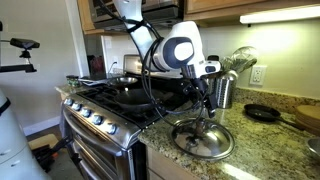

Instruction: Remove the lid for the pot.

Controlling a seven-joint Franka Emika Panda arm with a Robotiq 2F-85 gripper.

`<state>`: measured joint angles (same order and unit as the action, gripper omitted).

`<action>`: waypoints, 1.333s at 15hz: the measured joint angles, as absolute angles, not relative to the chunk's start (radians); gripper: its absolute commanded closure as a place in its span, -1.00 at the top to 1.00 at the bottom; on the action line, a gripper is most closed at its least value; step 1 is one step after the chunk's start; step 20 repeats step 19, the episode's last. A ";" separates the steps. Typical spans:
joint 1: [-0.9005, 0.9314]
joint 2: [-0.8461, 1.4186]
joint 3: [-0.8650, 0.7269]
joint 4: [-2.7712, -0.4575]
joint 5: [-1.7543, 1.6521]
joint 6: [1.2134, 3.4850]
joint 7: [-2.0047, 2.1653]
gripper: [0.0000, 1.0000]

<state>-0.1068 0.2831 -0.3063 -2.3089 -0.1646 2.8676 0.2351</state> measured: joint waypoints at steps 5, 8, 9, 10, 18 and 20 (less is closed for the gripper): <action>-0.059 0.144 -0.361 -2.367 -0.336 2.862 0.291 1.00; -0.046 0.054 -0.369 -2.396 -0.449 2.838 0.352 1.00; -0.041 0.022 -0.367 -2.405 -0.479 2.824 0.370 1.00; -0.038 -0.009 -0.361 -2.414 -0.497 2.806 0.381 1.00; -0.094 -0.168 -0.207 -2.462 -0.517 2.689 0.414 1.00; -0.096 -0.168 -0.207 -2.463 -0.517 2.689 0.414 1.00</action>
